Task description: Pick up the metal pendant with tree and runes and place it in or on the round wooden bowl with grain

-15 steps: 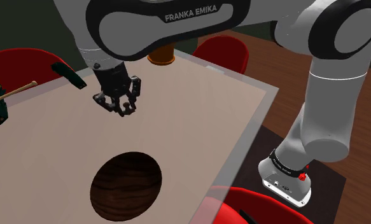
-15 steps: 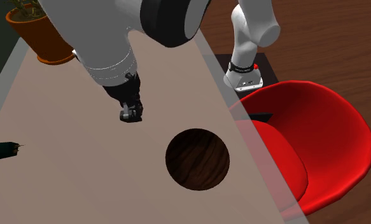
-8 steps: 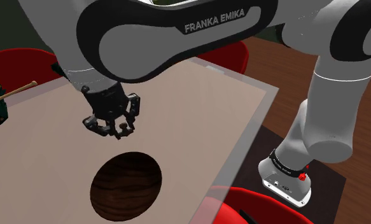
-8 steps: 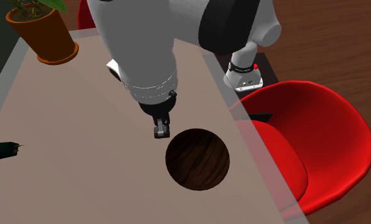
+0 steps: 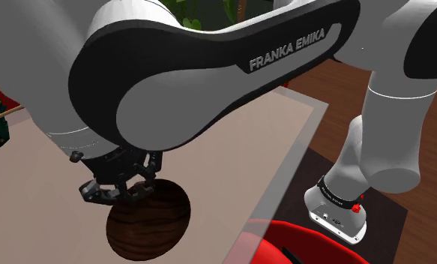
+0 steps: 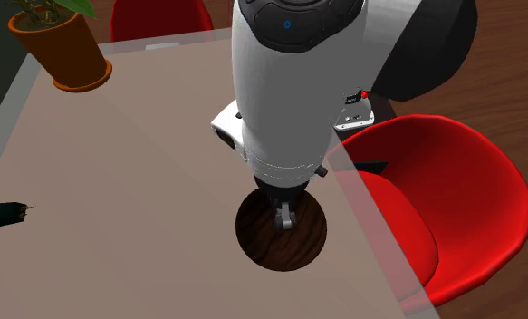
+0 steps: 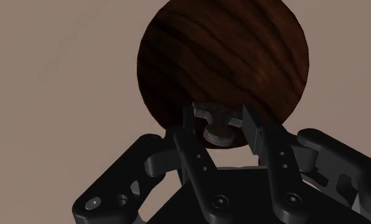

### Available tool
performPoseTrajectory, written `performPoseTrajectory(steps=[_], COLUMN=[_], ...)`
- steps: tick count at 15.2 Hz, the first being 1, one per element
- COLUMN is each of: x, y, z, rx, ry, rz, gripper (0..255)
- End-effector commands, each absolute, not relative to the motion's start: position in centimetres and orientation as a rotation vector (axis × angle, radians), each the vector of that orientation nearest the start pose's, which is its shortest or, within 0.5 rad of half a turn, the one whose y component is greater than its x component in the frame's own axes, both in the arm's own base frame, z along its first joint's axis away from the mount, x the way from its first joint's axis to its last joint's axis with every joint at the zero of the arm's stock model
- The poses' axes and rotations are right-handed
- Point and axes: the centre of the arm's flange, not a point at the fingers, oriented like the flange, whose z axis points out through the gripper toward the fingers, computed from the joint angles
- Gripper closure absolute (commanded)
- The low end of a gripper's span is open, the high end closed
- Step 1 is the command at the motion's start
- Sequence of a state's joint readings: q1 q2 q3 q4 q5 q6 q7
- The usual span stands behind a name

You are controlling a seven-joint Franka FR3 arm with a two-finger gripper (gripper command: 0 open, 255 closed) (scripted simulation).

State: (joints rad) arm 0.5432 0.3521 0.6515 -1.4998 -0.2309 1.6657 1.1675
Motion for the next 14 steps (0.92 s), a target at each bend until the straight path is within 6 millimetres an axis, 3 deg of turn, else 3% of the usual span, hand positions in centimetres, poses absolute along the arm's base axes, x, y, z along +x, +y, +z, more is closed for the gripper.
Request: performPoseTrajectory(steps=[1, 12, 14], x=[29.8, 29.8, 29.8], y=[56.4, 56.4, 56.4], z=[48.1, 42.1, 42.1], rx=[-3.252, -3.252, -3.252], ry=[-0.070, -0.070, -0.070], rz=[0.046, 0.046, 0.046], gripper=[255, 255, 255])
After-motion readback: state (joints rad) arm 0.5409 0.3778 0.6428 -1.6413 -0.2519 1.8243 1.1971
